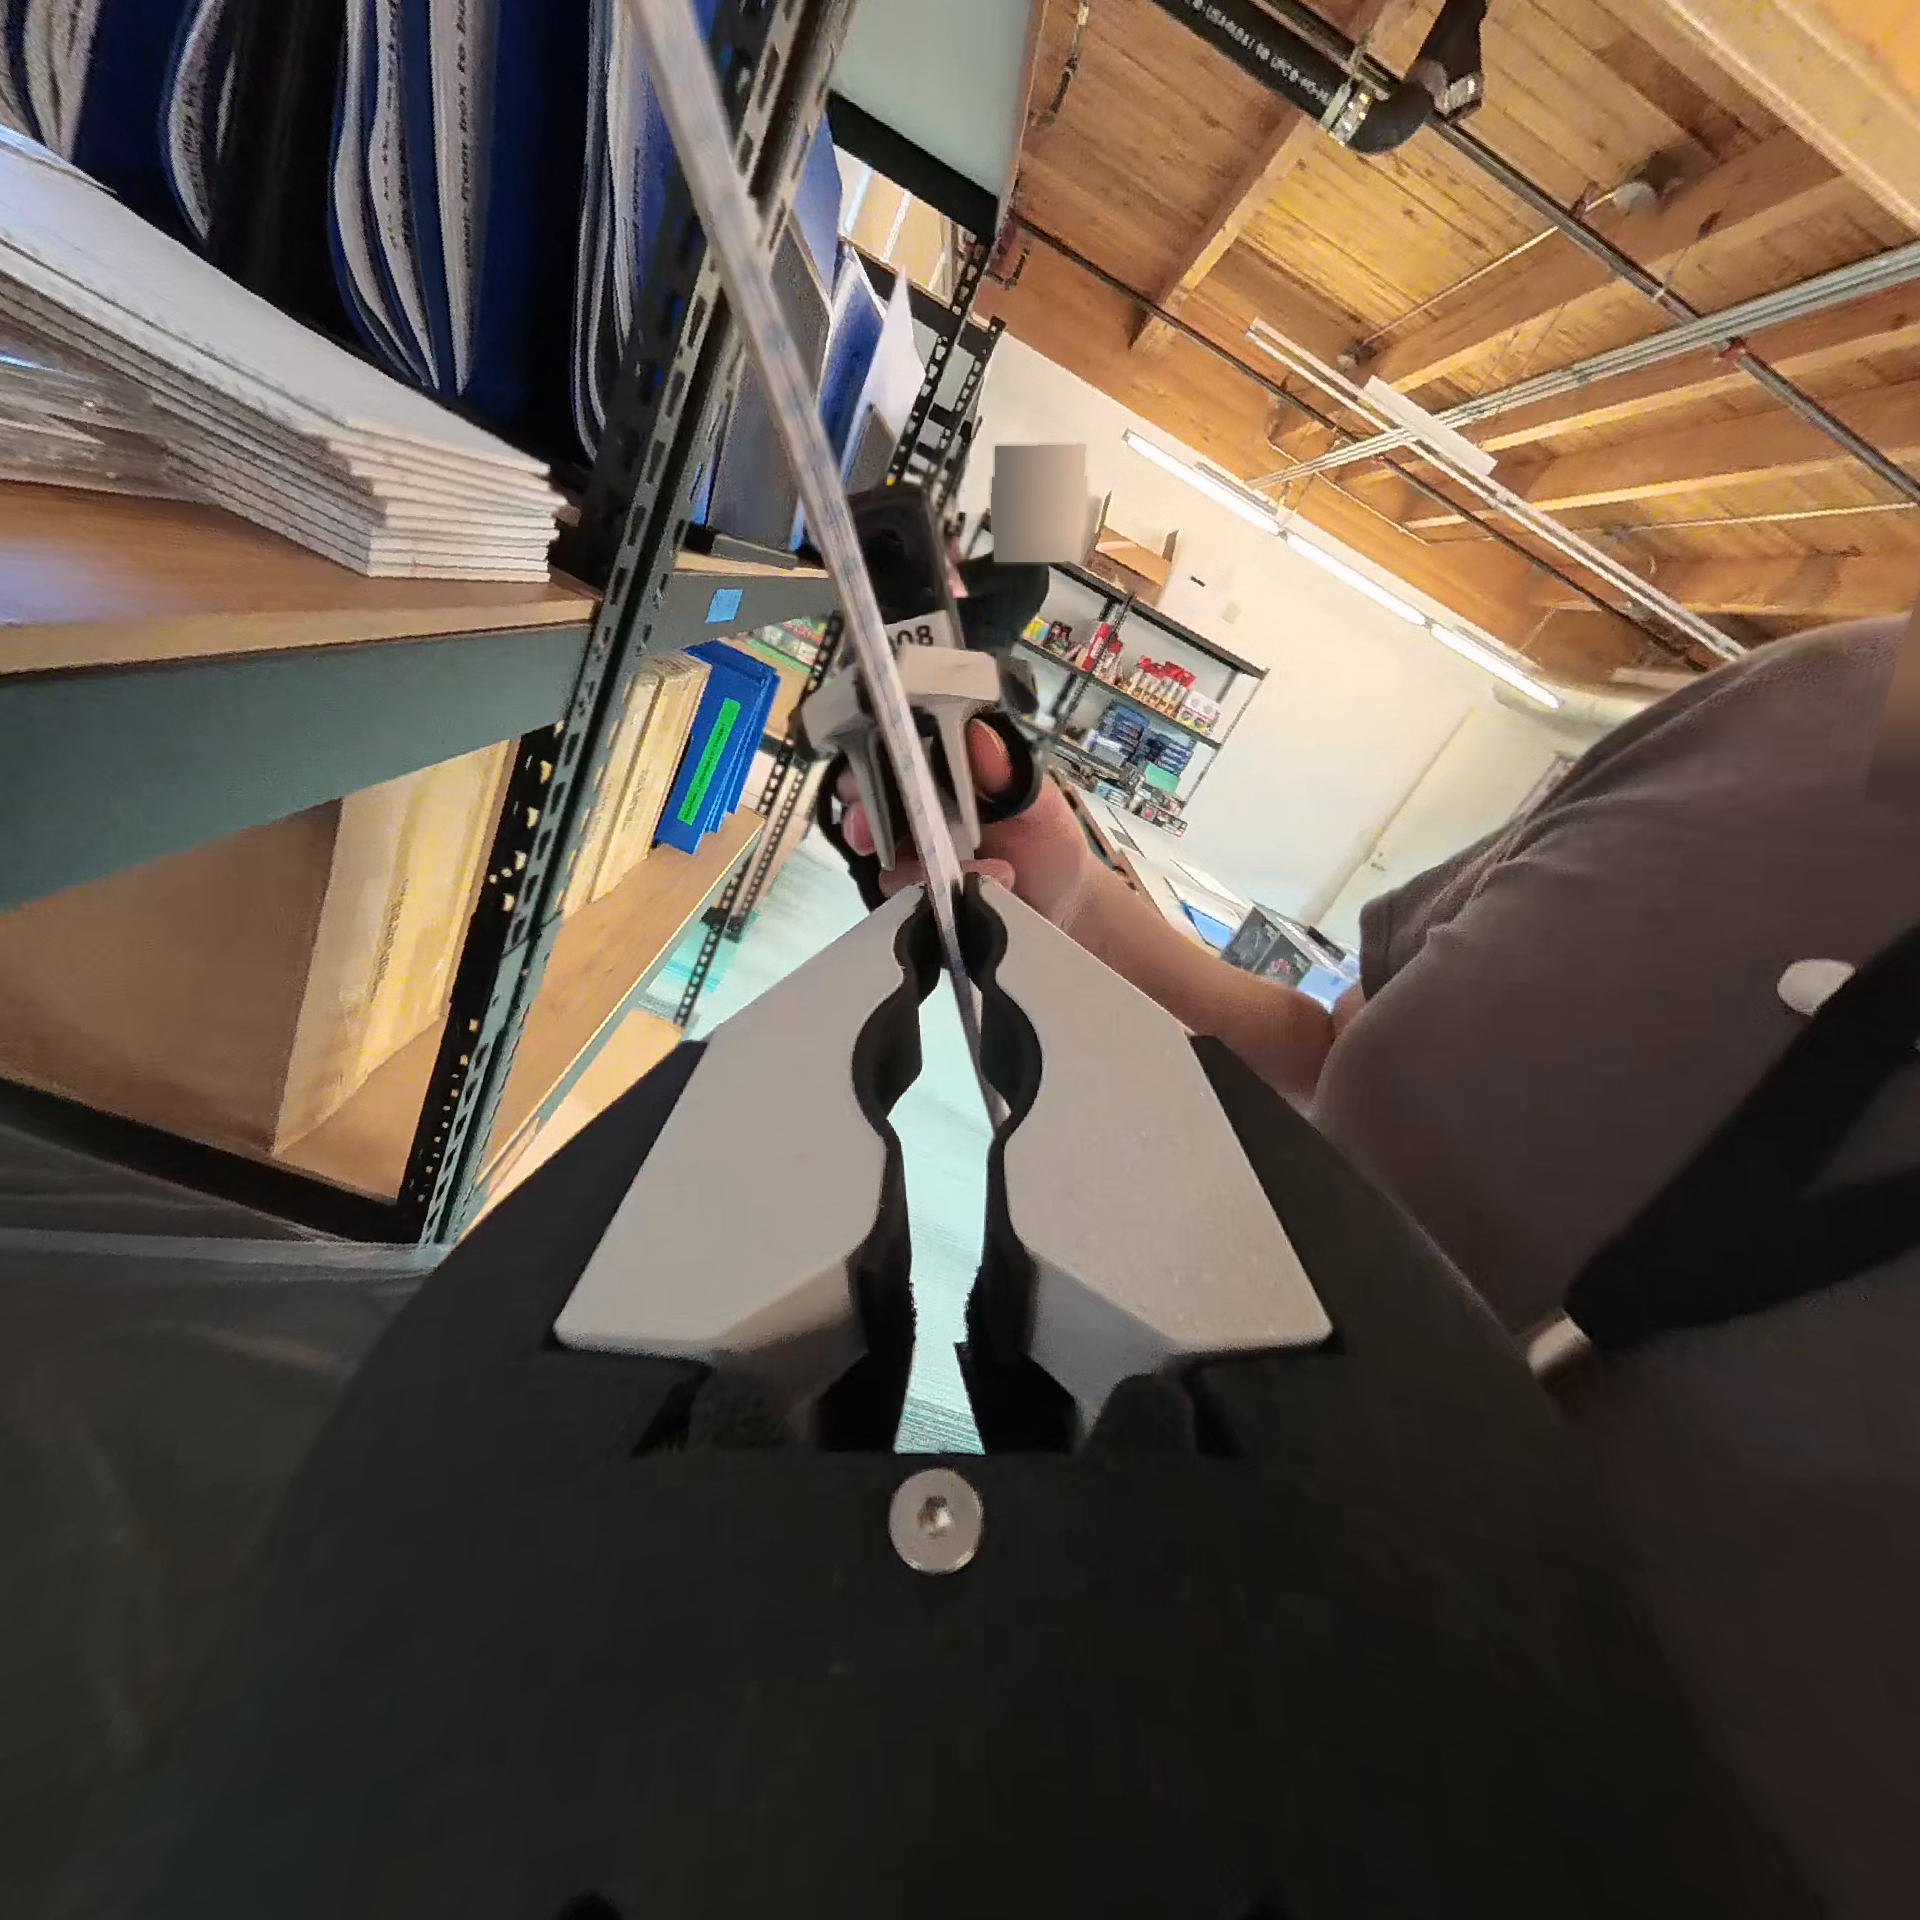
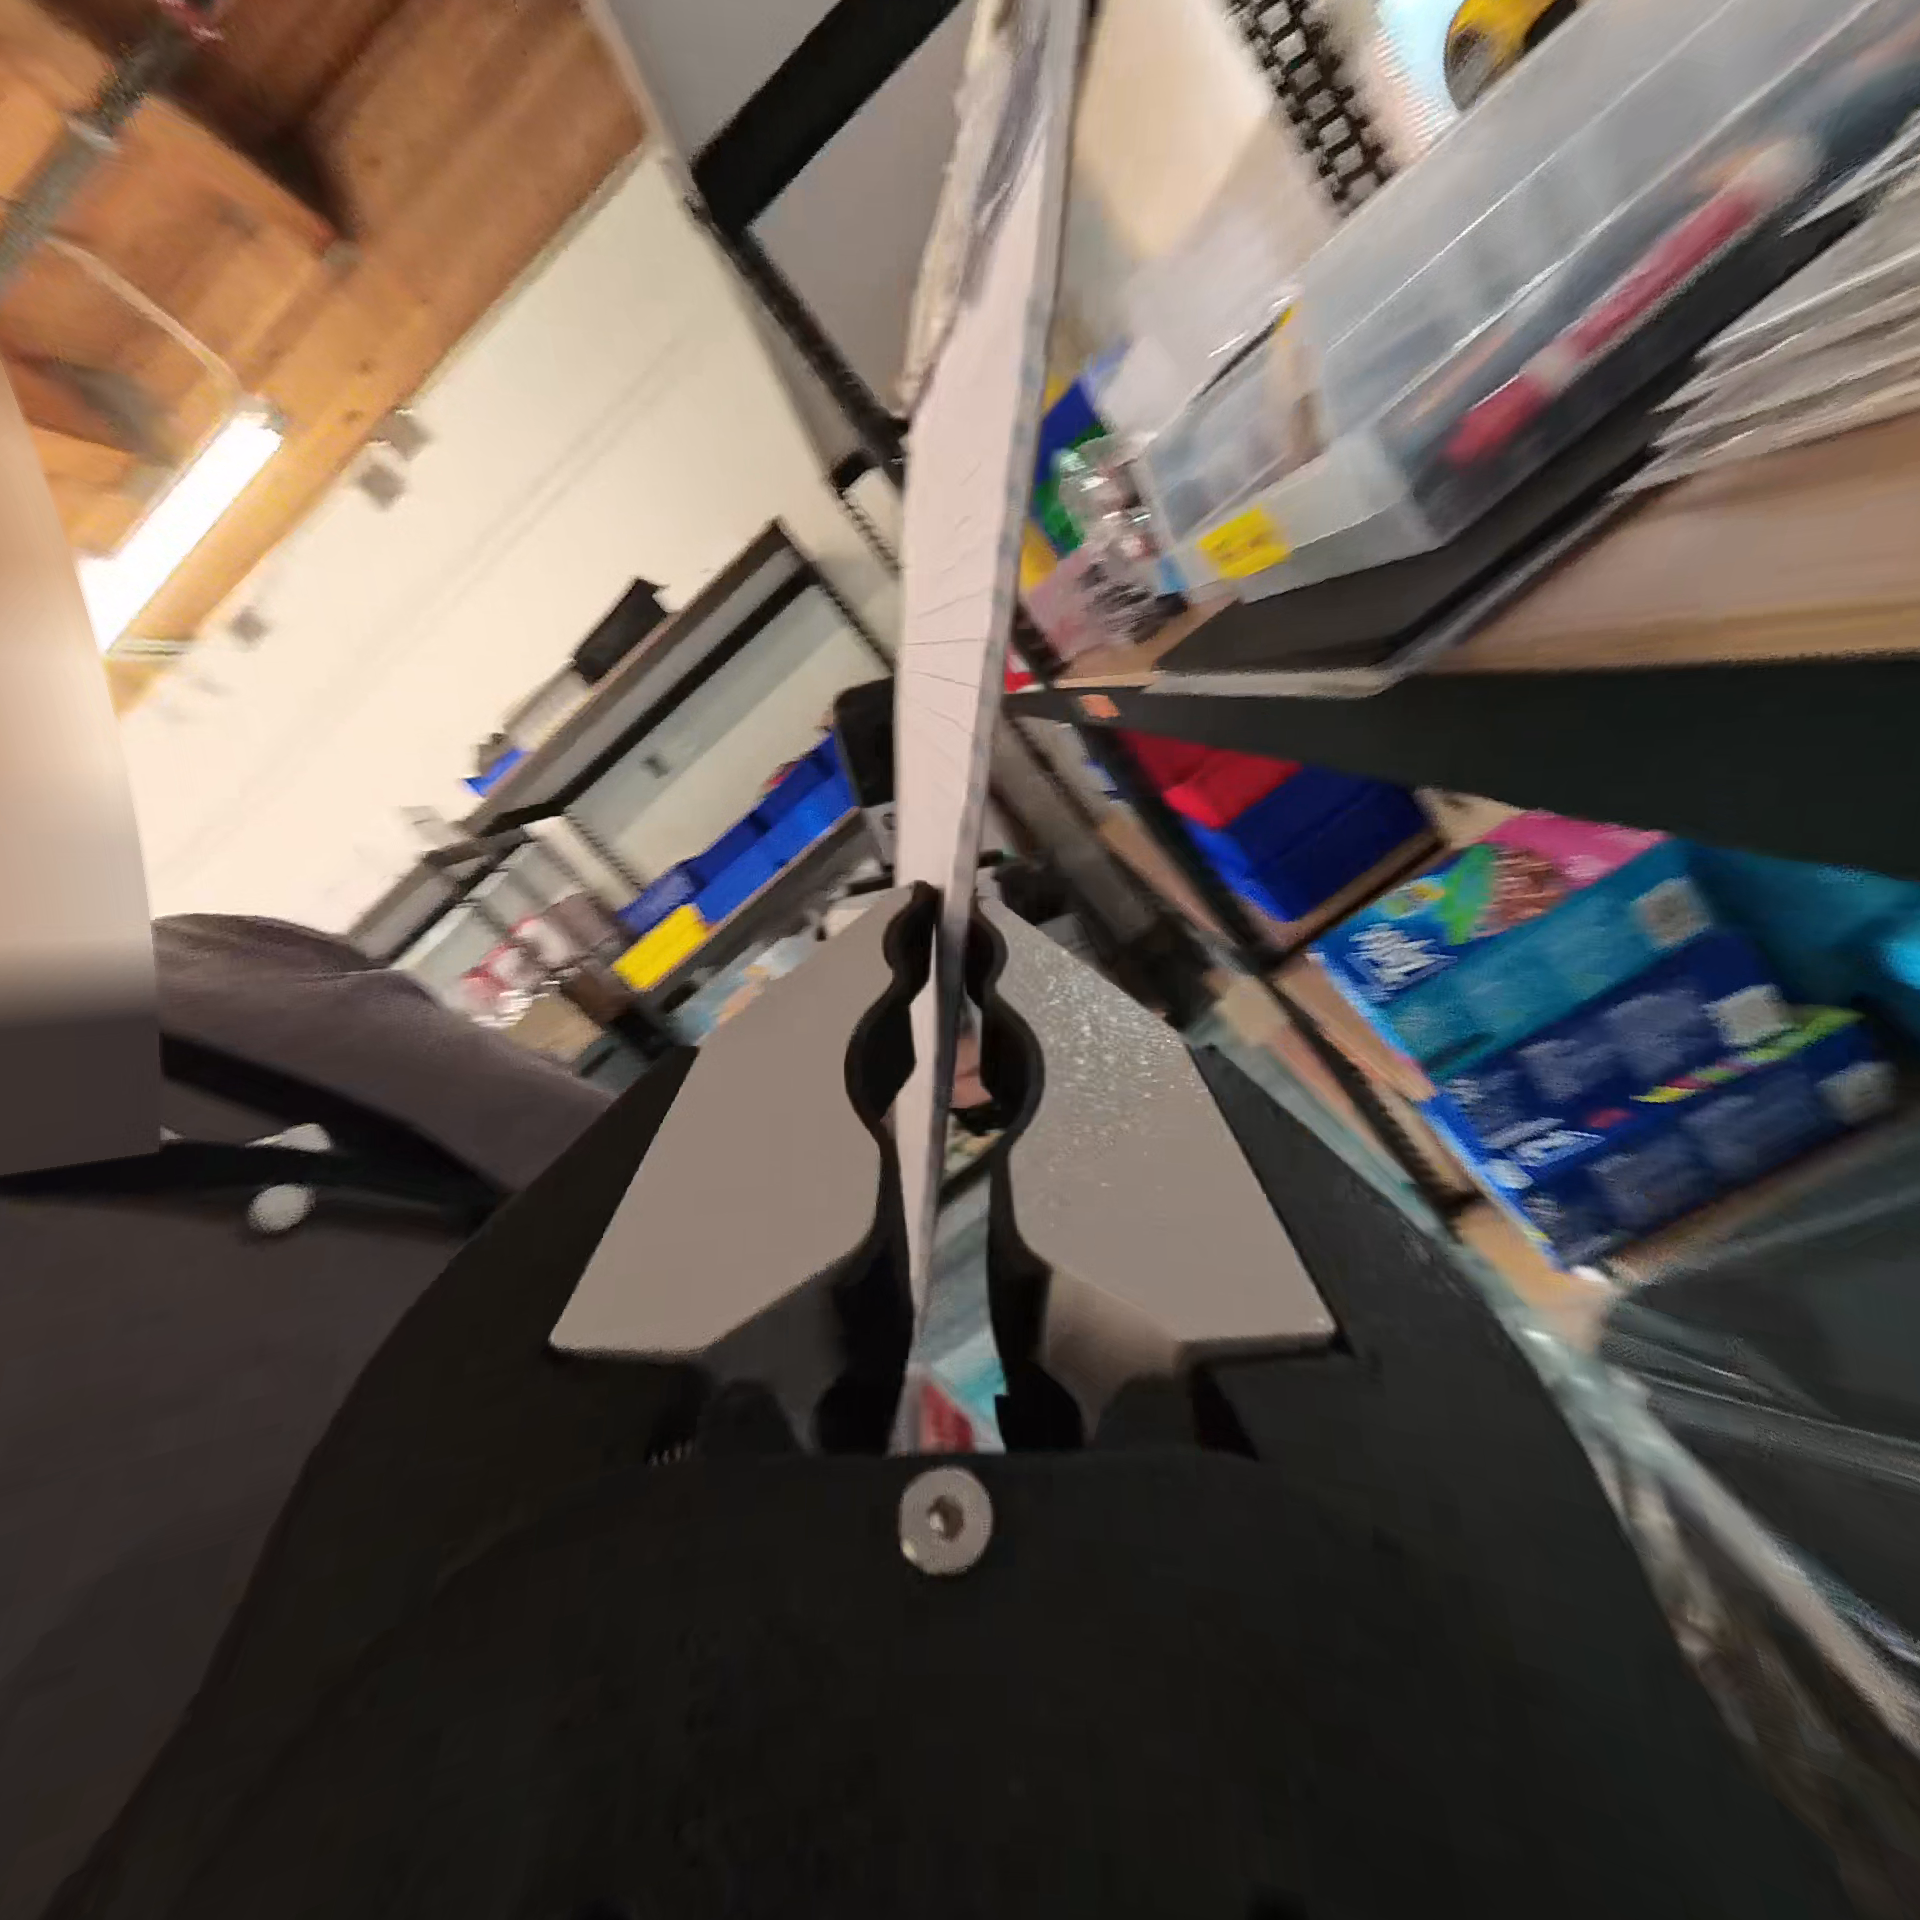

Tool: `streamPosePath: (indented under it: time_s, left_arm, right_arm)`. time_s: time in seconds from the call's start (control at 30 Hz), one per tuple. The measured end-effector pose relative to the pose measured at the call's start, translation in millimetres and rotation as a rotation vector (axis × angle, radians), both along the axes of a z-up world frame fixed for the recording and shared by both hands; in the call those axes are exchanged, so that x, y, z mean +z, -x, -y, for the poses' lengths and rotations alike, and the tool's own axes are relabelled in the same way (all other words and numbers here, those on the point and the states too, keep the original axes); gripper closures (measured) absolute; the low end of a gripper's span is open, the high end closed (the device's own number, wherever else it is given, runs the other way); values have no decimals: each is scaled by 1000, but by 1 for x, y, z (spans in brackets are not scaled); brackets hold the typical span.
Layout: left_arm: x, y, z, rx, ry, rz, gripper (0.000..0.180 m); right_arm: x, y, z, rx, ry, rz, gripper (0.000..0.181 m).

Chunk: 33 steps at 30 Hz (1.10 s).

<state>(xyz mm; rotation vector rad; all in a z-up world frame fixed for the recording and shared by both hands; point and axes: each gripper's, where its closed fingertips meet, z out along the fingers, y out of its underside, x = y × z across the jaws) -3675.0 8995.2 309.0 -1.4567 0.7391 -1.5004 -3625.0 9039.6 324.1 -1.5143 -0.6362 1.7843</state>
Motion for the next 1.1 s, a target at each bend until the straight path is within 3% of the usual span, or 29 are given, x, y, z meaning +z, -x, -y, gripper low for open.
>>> streamPosePath:
  time_s: [0.27, 0.5, 0.6, 0.67, 0.73, 0.8, 0.93, 1.03, 1.1]
  left_arm:
    - [-10, 15, 3, 38, 49, 13, 172]
    - [-3, 16, -4, 38, 50, -13, 174]
    - [2, 6, -22, 20, 132, -31, 179]
    - [21, -8, -47, 6, 222, -23, 180]
    - [46, -24, -73, 16, 247, -38, 180]
    - [62, -41, -99, 36, 287, -91, 180]
    - [71, -67, -159, 98, 409, -104, 180]
    - [65, -86, -197, 125, 527, -106, 179]
    - [60, -98, -216, 138, 612, -101, 179]
  right_arm:
    - [-17, 16, -1, 75, 135, -39, 181]
    - [-4, 17, -6, 53, 80, -22, 181]
    - [9, 1, -18, -26, 27, 17, 181]
    - [27, -20, -37, -178, -115, 118, 172]
    - [50, -56, -64, -466, -325, 297, 122]
    - [82, -93, -71, -725, -578, 429, 106]
    - [91, -96, -53, -804, -983, 654, 118]
    - [51, -97, -71, -769, -1079, 944, 113]
    - [42, -96, -81, -769, -1134, 995, 115]
